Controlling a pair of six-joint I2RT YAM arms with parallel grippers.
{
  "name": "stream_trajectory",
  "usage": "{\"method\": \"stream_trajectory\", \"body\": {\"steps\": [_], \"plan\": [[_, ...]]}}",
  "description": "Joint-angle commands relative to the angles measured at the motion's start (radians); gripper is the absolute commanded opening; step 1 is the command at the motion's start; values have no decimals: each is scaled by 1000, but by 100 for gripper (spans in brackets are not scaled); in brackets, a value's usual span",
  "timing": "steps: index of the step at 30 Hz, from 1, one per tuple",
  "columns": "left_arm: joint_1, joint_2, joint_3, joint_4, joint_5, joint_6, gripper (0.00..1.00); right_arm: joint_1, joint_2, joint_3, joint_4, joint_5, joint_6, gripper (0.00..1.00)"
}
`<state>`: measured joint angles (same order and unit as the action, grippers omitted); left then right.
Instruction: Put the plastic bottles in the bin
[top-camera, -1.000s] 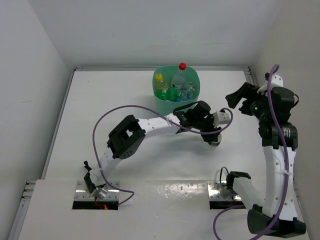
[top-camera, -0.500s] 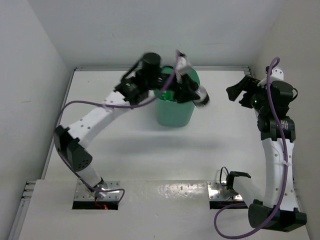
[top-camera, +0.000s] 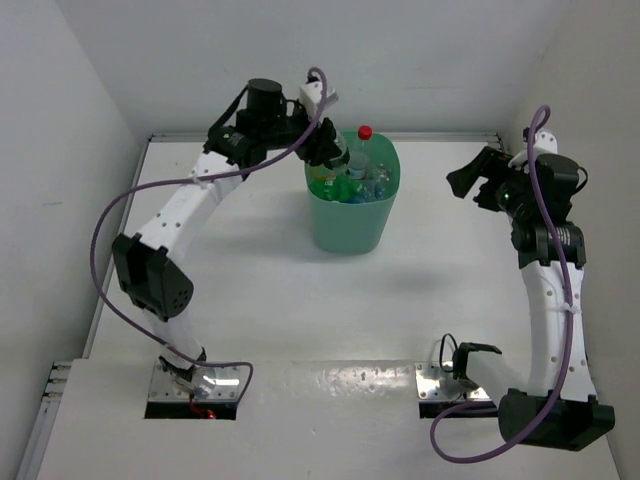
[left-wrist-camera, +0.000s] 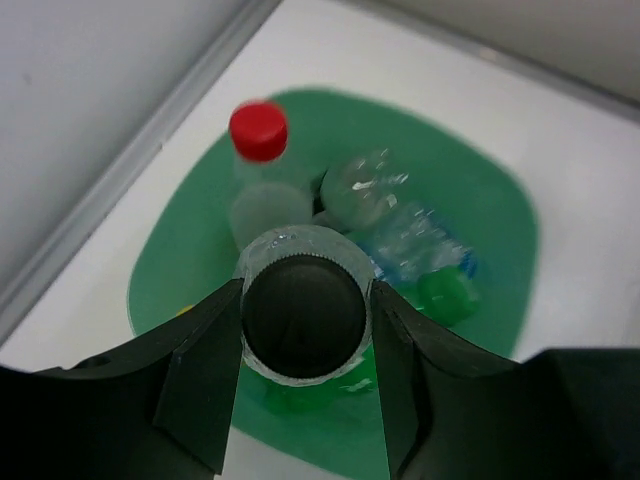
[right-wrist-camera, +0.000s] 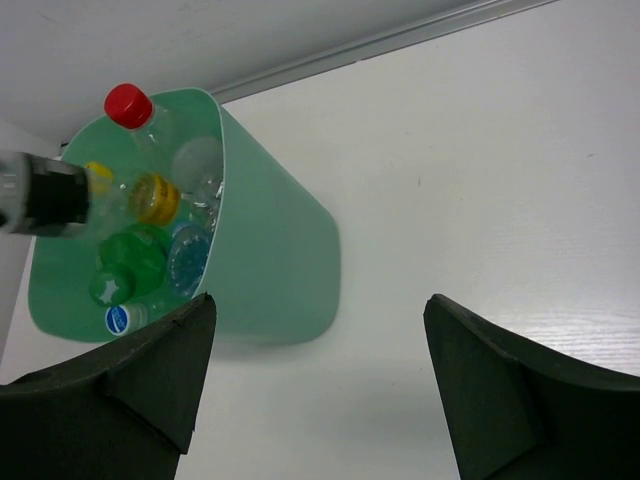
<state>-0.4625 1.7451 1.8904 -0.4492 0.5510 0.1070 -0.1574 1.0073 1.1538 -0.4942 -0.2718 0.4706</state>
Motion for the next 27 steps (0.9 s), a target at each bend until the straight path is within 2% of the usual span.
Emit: {"method": "stream_trajectory", "body": {"steps": [1,2,5,6,8,11,12,13,14,16,18,20,24,27], "plan": [[25,51,-11,10,-57,46,3,5,1,18,40,-24,-7,84],[25,82,-11,21,-68,46,3,7,-4,18,36,-26,-6,85],[25,120,-2,21,-77,68,11,6,-7,11,28,-30,-15,85],[25,129,-2,21,-77,77,19,9,-9,11,20,-30,-21,85],[25,129,-2,21,-88,86,24,9,-12,7,17,-35,-26,85],[7,120,-11,21,-97,111,43,7,-10,3,22,-41,-26,85],[7,107,-11,21,-111,120,51,6,-9,3,23,-44,-26,85],[-7,96,-11,21,-129,120,76,9,-12,4,23,-47,-24,85],[-7,73,-11,21,-141,129,95,10,-9,3,26,-47,-24,85],[-30,12,31,21,-164,150,100,15,-6,10,26,-58,-23,86],[-39,-24,61,21,-177,151,100,18,-3,12,26,-66,-32,86],[-28,-58,108,21,-198,105,100,24,-3,21,20,-73,-44,86],[21,-148,105,21,-189,-4,100,38,23,35,-16,-131,-134,87],[54,-171,92,-116,-222,-4,100,38,53,61,-94,-148,-188,90]]}}
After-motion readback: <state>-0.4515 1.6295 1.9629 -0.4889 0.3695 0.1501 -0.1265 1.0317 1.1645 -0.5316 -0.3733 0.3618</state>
